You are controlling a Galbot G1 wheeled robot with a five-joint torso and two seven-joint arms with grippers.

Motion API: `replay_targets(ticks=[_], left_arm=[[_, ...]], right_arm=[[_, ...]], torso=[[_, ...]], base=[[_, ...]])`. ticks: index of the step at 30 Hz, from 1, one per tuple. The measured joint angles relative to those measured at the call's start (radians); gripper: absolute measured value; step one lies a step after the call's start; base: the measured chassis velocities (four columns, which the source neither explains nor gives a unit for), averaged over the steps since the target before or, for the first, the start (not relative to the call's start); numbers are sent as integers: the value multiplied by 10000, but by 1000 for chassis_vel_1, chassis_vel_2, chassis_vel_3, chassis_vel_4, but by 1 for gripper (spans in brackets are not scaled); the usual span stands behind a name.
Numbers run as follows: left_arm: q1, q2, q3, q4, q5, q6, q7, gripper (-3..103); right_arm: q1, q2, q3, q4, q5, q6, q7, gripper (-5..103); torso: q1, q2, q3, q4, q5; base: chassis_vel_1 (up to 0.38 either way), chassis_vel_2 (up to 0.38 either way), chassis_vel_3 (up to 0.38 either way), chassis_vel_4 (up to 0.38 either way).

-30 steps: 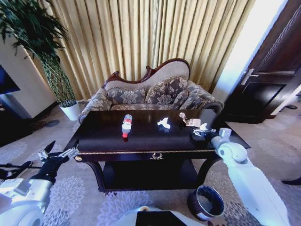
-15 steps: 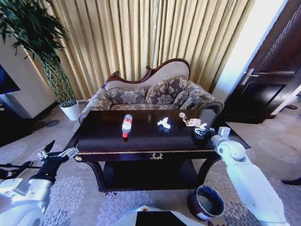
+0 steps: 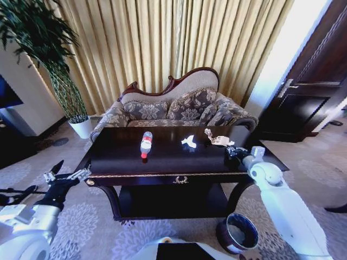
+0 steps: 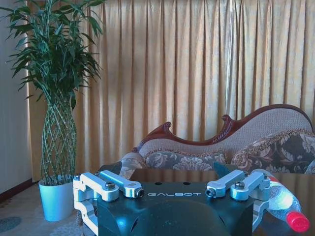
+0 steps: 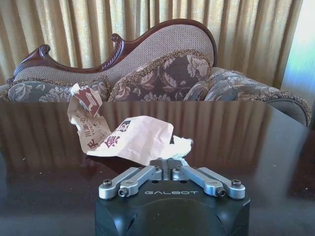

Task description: Move to the front of the table and place the trash on the table into the trash bin.

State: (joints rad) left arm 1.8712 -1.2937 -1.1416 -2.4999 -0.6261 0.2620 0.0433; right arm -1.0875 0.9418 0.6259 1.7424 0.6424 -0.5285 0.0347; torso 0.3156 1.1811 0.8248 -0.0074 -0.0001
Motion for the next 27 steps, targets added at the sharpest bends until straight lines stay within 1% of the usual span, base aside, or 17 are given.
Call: replay_targets(ticks=[1,2,8,12,14,15,16,17,21,22,25,27], left_arm=[[0,8,-4,0,-10,-2,4,100],[-7,23,-8,0,-22,-3,5,100],[-45,78,-24,0,-73,-6,7,100],[-96,94,-25,0,-105,-6,6,100],[-119,84,-18,0,-112,-6,-78,100],[-119,84,-18,0,-112,-6,-78,100],[-124,84,-18,0,-114,-6,-101,100],[-132,94,-41,0,-131,-6,-138,100],[-165,140,-71,0,-163,-6,-189,100],[-215,189,-91,0,-206,-6,-228,100],[-262,231,-99,-1,-231,-6,-286,100],[-287,276,-147,-1,-320,-6,-379,100]], right_arm=[[-1,29,-12,-3,-12,7,-3,3],[-1,52,-20,-6,-20,17,-5,1],[0,80,-34,-6,-29,35,-9,0],[-33,85,-10,50,15,284,-12,0],[-283,89,182,484,235,599,-12,0],[-283,89,182,484,235,599,-12,0],[-379,85,254,647,296,669,-15,0],[-721,62,562,1212,442,889,-151,0],[-1210,58,1032,2154,710,1051,-262,0],[-1508,70,1292,2802,910,1080,-188,0],[-1738,120,1453,3305,997,1085,-53,0],[-2073,283,1613,3979,1067,1086,186,0]], torso=[[0,0,0,0,1],[0,0,0,0,1],[0,0,0,0,0],[0,0,0,1,1],[0,-1,0,2,0],[0,-1,0,2,0],[0,0,0,1,1],[0,0,0,1,1],[-1,0,0,-1,0],[-1,1,-1,0,-2],[0,1,-1,-1,-1],[0,1,-1,1,-1]], base=[[0,0,0,0],[0,0,0,0],[0,0,0,0],[0,0,0,0],[0,0,0,0],[0,0,0,0],[0,0,0,0],[0,0,0,0],[0,0,0,0],[0,0,0,0],[0,0,0,0],[0,0,0,0]])
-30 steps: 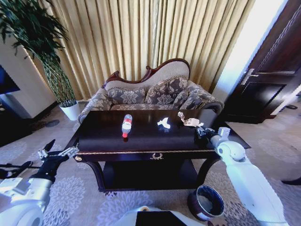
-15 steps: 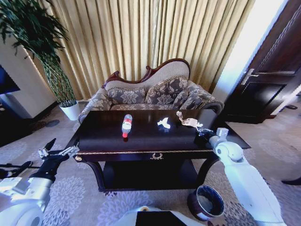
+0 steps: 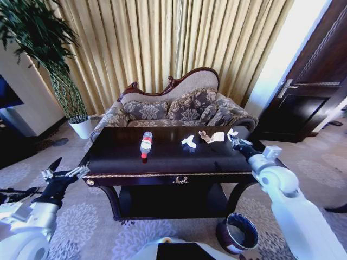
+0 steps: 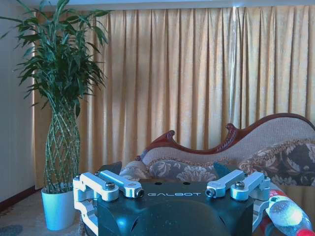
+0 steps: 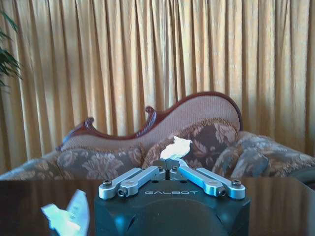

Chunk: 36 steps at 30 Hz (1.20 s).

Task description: Move to the front of the table and place the trash on the table into the trash bin.

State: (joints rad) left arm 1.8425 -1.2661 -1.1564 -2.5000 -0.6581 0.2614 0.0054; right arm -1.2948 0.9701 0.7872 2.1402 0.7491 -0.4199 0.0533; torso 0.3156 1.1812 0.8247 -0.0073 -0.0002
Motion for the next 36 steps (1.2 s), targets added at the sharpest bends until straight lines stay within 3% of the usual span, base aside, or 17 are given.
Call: replay_targets(ticks=[9,19,36], left_arm=[[-38,138,-32,0,-62,-20,-231,100],[-205,341,-112,0,-56,-48,-233,100],[-197,421,-147,0,-53,12,-229,100]], right_arm=[[-1838,754,741,2257,-238,200,193,0],[-3513,1461,1306,3031,-1090,895,-70,0],[-3638,1605,1290,3108,-1133,865,-136,0]], torso=[[-1,0,-1,-1,-2],[-1,0,0,-2,1],[1,-3,2,-1,1]], base=[[0,0,0,0],[0,0,0,0],[34,-35,-38,33]])
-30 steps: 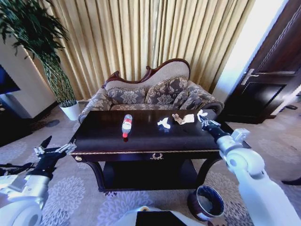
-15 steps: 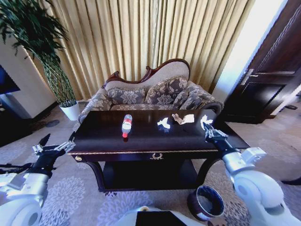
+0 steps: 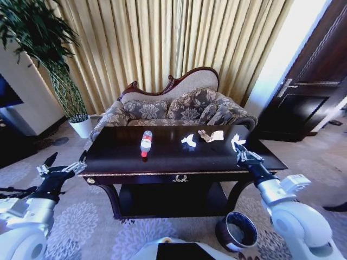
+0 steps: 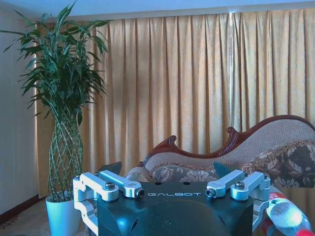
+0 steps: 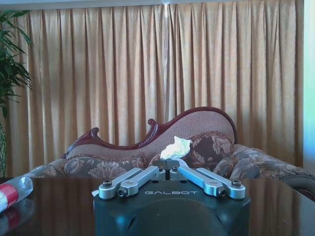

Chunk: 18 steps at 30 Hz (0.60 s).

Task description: Move to the front of the table and place the trash on the table into the trash bin.

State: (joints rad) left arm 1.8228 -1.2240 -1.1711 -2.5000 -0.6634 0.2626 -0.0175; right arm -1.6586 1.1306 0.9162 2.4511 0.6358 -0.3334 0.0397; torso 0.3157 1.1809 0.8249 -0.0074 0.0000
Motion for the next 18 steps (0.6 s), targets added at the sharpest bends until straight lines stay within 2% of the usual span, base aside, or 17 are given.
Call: replay_targets(ticks=[12,18], left_arm=[[11,-3,23,-1,28,44,11,100],[-24,7,-82,0,52,572,-6,100]], right_arm=[[-136,56,117,-22,23,44,-41,0],[-154,120,2,-31,-130,46,-127,0]], torso=[[-3,2,-1,1,0],[-6,4,-3,-1,-2]], base=[[172,-167,-158,165],[110,-101,-129,85]])
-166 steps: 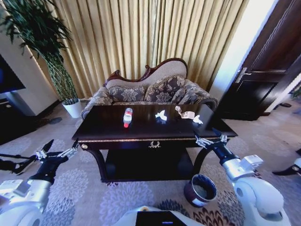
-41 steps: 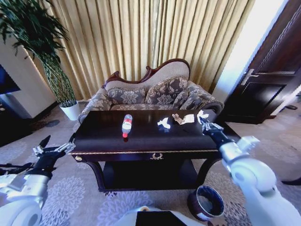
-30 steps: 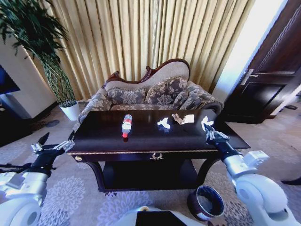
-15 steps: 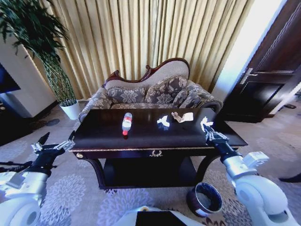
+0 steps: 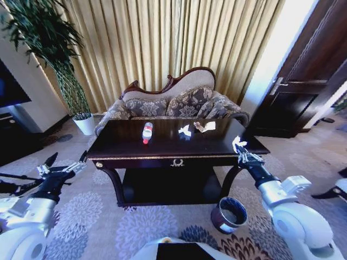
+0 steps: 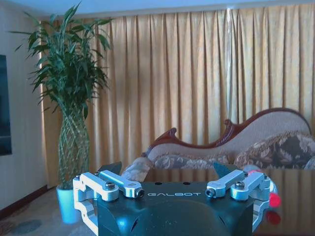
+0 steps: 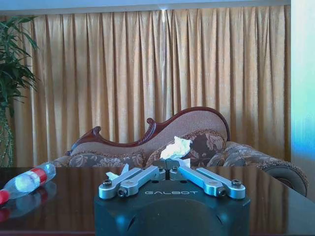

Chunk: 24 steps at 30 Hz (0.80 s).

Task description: Move to the front of the table and place the trash on the table into the trash bin.

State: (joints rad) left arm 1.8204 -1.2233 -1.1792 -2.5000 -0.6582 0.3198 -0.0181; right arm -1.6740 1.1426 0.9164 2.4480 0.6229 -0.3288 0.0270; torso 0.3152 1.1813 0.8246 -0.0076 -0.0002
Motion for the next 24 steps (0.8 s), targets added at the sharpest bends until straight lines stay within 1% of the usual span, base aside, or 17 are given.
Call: replay_targets(ticks=[2,3,5,8,9,10,11,13,14,15,16,17,19,20,24], left_arm=[[0,24,-120,0,2,304,-50,100],[0,24,-120,0,2,304,-50,100],[1,26,-195,-1,2,473,-51,100],[2,20,-197,0,1,500,-50,100],[4,18,-197,0,1,503,-49,100],[13,18,-190,0,1,504,-46,100],[13,18,-190,0,1,504,-46,100],[21,22,-170,0,2,505,-41,100],[24,23,-145,0,2,505,-27,100],[20,16,-129,-1,2,504,-11,100],[20,16,-129,-1,2,504,-11,100],[14,0,-109,0,2,502,1,100],[-35,-56,-63,0,1,496,35,100],[-35,-56,-63,0,1,496,35,100],[-258,-215,-126,0,-2,496,123,100]], right_arm=[[-62,128,-80,-212,-355,5,-223,0],[-62,128,-80,-212,-355,5,-223,0],[-147,263,-156,-776,-618,23,-278,0],[-235,324,-174,-1376,-724,59,-315,0],[-295,353,-194,-1850,-827,145,-338,0],[-338,380,-228,-2683,-1160,411,-388,0],[-338,380,-228,-2683,-1160,411,-388,0],[-332,407,-254,-3545,-1724,783,-479,0],[-319,420,-282,-4226,-2143,1040,-564,0],[-295,423,-329,-4769,-2348,1162,-599,0],[-295,423,-329,-4769,-2348,1162,-599,0],[-242,430,-381,-5170,-2490,1209,-613,0],[184,492,-575,-6438,-3102,1327,-644,0],[184,492,-575,-6438,-3102,1327,-644,0],[1355,485,-971,-8436,-3622,1330,-709,0]], torso=[[-1,1,0,3,1],[-1,1,0,3,1],[4,-3,3,2,2],[8,-4,5,2,1],[8,-5,5,1,3],[9,-5,5,1,3],[9,-5,5,1,3],[8,-4,4,0,4],[6,-3,3,1,5],[4,-3,2,0,6],[4,-3,2,0,6],[4,-2,3,-1,2],[4,-2,3,-1,4],[4,-2,3,-1,4],[5,-3,3,5,5]], base=[[36,-7,-14,23],[0,0,0,0],[0,0,0,0],[0,0,0,0],[0,0,0,0],[0,0,0,0],[0,0,0,0],[0,0,0,0],[0,0,0,0],[0,0,0,0],[0,0,0,0],[0,0,0,0],[0,0,0,0],[0,0,0,0],[0,0,0,0]])
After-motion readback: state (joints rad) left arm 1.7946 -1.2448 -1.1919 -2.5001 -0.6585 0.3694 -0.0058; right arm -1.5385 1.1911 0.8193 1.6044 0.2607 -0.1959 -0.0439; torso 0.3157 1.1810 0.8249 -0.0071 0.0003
